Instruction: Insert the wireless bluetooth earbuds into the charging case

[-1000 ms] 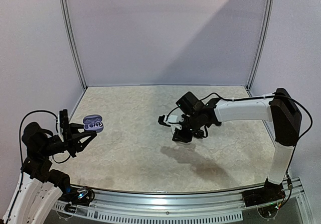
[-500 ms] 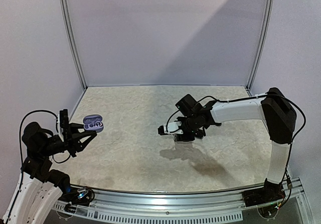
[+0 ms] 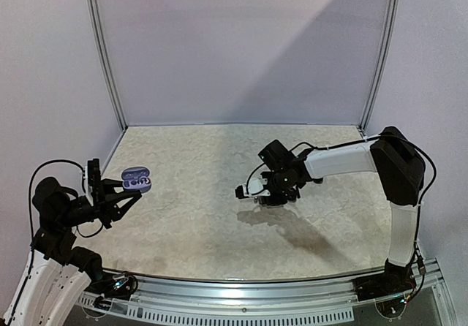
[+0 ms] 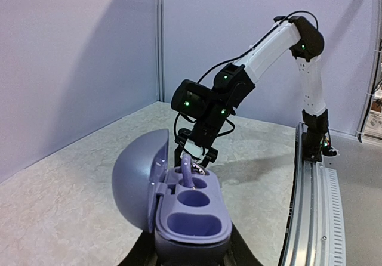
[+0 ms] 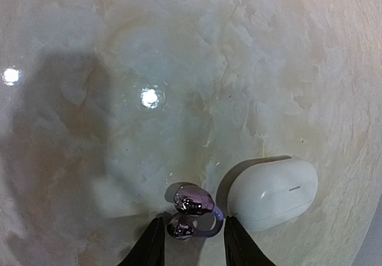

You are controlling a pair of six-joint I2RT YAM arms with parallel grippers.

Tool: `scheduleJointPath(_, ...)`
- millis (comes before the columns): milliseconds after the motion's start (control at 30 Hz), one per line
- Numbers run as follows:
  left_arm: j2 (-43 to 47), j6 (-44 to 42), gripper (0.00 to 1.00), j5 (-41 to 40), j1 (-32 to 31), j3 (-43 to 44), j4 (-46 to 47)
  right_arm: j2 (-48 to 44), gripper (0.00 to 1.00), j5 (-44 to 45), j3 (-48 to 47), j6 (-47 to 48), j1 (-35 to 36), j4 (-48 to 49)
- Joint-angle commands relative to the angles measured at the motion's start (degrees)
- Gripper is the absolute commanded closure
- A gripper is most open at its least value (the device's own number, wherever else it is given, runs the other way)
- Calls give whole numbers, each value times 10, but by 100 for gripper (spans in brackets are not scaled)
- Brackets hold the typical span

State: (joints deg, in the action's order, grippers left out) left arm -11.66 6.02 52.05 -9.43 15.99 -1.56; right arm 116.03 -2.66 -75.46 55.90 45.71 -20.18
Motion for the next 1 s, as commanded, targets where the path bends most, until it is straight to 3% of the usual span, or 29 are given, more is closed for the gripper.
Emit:
scheduleJointPath(0, -6, -1, 100, 3, 6, -8, 3, 11, 65, 4, -13, 8, -3, -3)
scheduleJointPath(533, -8, 1, 100, 5, 7, -9, 4, 35, 66, -57, -92, -27, -23, -106)
scheduleJointPath(700, -8, 1, 100, 6, 6, -9, 5, 29, 76, -61, -95, -37, -29, -102)
scheduleJointPath(967, -7, 1, 100, 5, 6, -9, 4, 46, 77, -66, -100, -55, -30, -91)
